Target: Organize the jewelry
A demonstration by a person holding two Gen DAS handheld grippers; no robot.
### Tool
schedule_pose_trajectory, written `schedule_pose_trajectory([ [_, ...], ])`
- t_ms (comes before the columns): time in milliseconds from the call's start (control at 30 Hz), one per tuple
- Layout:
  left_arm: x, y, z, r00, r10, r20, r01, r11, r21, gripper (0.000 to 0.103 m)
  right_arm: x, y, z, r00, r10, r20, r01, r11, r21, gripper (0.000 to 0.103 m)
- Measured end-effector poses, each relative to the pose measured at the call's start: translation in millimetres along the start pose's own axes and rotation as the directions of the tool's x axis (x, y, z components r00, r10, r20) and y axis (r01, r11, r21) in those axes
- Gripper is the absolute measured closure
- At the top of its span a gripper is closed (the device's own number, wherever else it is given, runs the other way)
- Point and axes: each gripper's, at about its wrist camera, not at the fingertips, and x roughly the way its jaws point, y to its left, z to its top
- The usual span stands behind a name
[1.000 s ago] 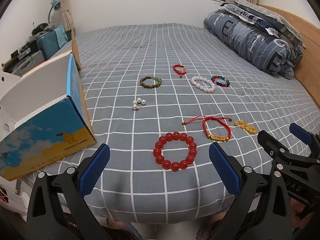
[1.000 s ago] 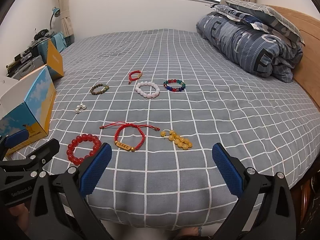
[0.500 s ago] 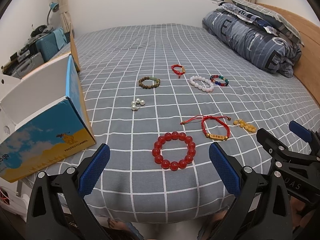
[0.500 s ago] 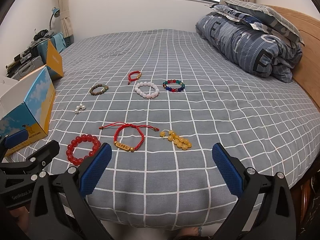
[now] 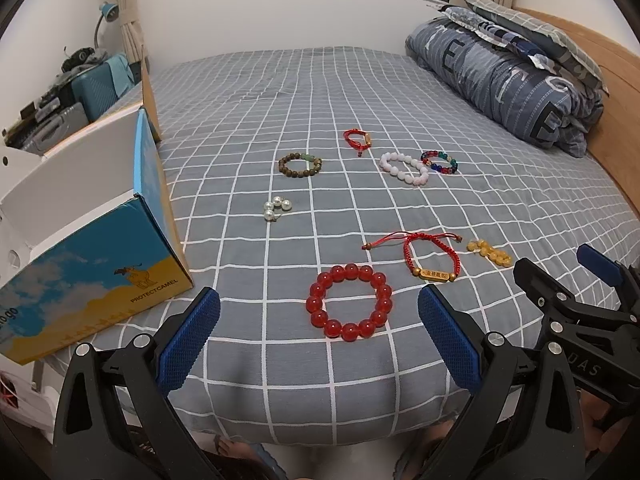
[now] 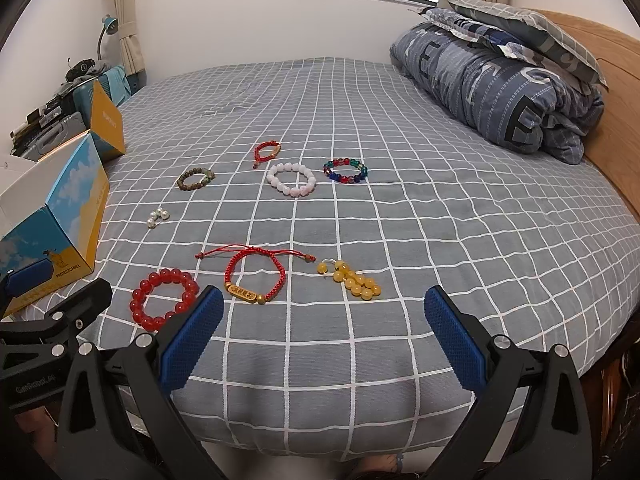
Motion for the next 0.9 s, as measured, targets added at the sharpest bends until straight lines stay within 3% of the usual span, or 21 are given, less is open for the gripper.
schedule_pose_trajectory([
  [900,-3.0,0.0,-0.6,1.000,-0.013,0.007,0.013,1.000,-0.007,0.006,2.6,1.6,-1.9,1.000,0.000,0.001,0.000,1.000,-0.003,0.007],
])
